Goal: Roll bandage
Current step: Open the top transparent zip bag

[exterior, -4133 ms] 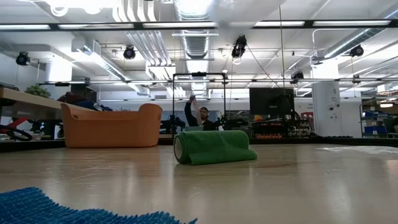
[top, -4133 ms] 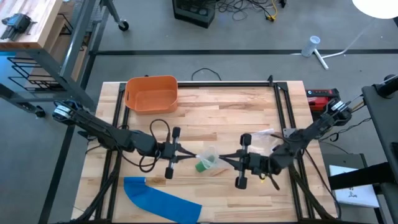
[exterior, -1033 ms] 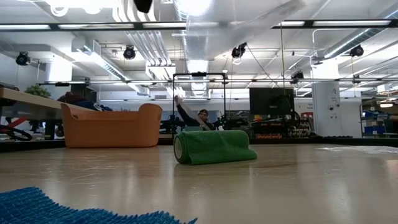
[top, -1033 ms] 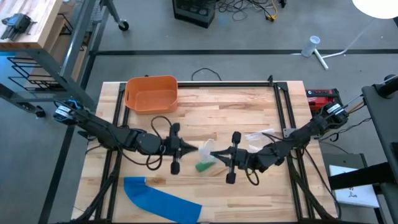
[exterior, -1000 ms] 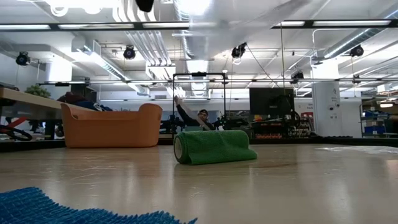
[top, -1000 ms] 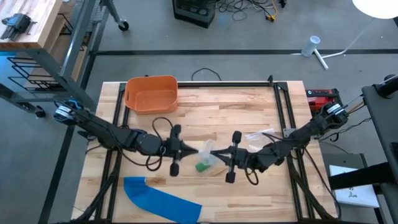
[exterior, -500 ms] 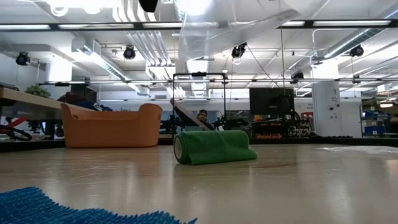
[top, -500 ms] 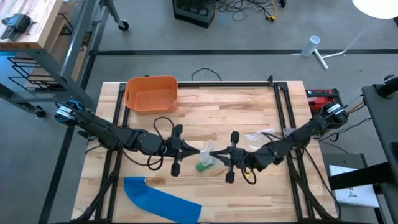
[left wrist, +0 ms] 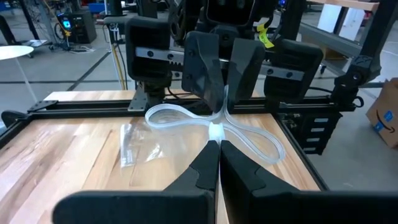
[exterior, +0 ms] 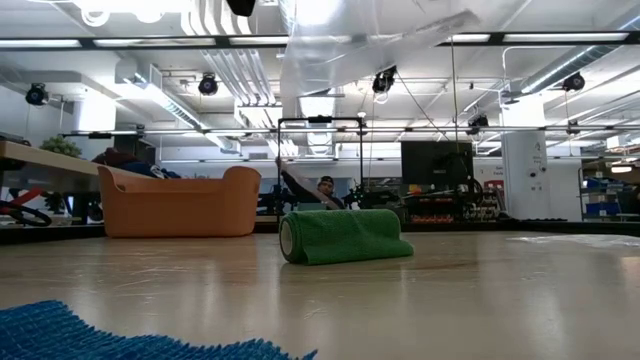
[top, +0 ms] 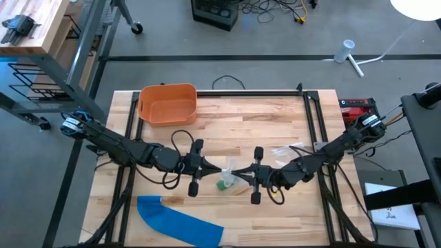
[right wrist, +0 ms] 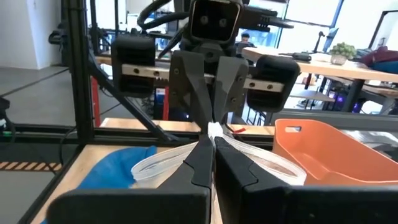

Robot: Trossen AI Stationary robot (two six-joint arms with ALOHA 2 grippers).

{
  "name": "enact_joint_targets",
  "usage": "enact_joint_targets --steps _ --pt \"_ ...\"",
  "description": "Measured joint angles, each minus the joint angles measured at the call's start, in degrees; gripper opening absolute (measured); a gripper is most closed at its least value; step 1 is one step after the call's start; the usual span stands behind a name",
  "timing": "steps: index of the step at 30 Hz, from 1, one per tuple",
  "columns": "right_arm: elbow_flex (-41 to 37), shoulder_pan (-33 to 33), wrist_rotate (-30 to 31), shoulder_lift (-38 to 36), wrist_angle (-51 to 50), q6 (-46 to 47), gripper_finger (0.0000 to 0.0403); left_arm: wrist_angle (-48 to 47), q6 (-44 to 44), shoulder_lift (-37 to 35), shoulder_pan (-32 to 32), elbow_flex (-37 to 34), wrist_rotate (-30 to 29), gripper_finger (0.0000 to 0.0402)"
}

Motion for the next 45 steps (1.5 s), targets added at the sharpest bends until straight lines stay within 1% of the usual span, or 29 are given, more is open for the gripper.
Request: enact_joint_targets --steps 18,29,35,39,42,45 --pt "0.0 -0.4 0.0 0.0 -0.1 0.7 0.0 0.2 0.2 0.0 0.0 0.0 0.0 0.0" --pt "-0.1 -1.5 0.4 3.2 -0.4 1.5 0.0 2.2 1.6 2.3 0.4 0.0 0.2 0.0" --pt "-0.1 -0.9 0.4 2.5 -0.4 1.0 0.0 0.0 1.6 0.5 0.4 0.0 0.2 0.0" --pt "-0.1 -0.3 0.5 1.5 -1.7 1.3 0.0 -4.3 1.6 -0.5 0.3 0.0 0.2 0.0" --pt "-0.1 0.2 0.5 0.2 -4.2 2.2 0.0011 -5.9 1.8 -0.8 0.3 0.0 0.2 0.0" --pt "-0.1 0.9 0.6 -1.0 -6.5 3.3 0.0041 -7.1 2.5 -0.9 0.3 0.0 0.1 0.0"
